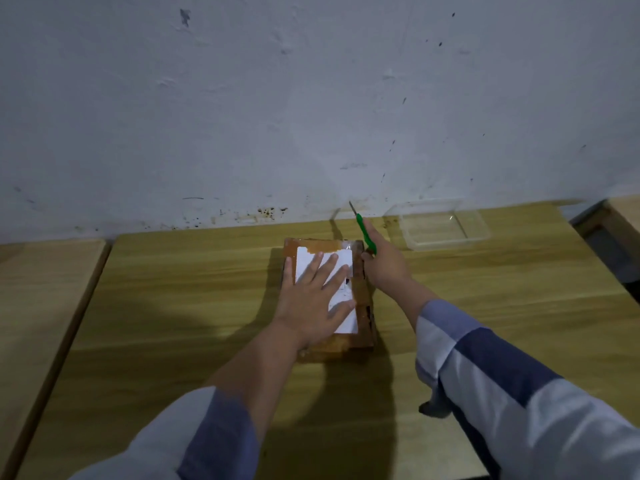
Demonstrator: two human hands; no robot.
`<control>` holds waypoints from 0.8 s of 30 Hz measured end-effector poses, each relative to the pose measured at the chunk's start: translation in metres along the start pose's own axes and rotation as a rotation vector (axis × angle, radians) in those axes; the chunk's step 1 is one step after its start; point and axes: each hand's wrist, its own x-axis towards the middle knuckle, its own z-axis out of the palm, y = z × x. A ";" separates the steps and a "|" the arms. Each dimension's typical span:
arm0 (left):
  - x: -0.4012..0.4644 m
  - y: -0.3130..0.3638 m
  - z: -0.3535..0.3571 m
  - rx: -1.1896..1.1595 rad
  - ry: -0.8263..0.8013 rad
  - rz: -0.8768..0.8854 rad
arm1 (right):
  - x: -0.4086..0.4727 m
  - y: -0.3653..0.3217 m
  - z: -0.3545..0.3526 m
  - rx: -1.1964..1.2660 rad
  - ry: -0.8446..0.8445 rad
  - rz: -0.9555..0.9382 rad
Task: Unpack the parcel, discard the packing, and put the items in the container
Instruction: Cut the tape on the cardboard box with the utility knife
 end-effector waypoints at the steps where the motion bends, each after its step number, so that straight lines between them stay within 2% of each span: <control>1: 0.002 0.004 0.001 -0.009 0.003 -0.044 | 0.002 0.000 -0.001 0.020 -0.011 -0.003; 8: 0.018 0.019 0.001 -0.078 0.024 -0.310 | -0.025 0.014 -0.016 0.037 -0.008 0.015; 17: 0.024 0.029 0.004 -0.051 0.054 -0.375 | -0.100 0.009 -0.030 -0.124 -0.019 0.026; 24: 0.026 0.033 0.003 -0.048 0.056 -0.400 | -0.125 0.009 -0.024 -0.246 -0.043 0.023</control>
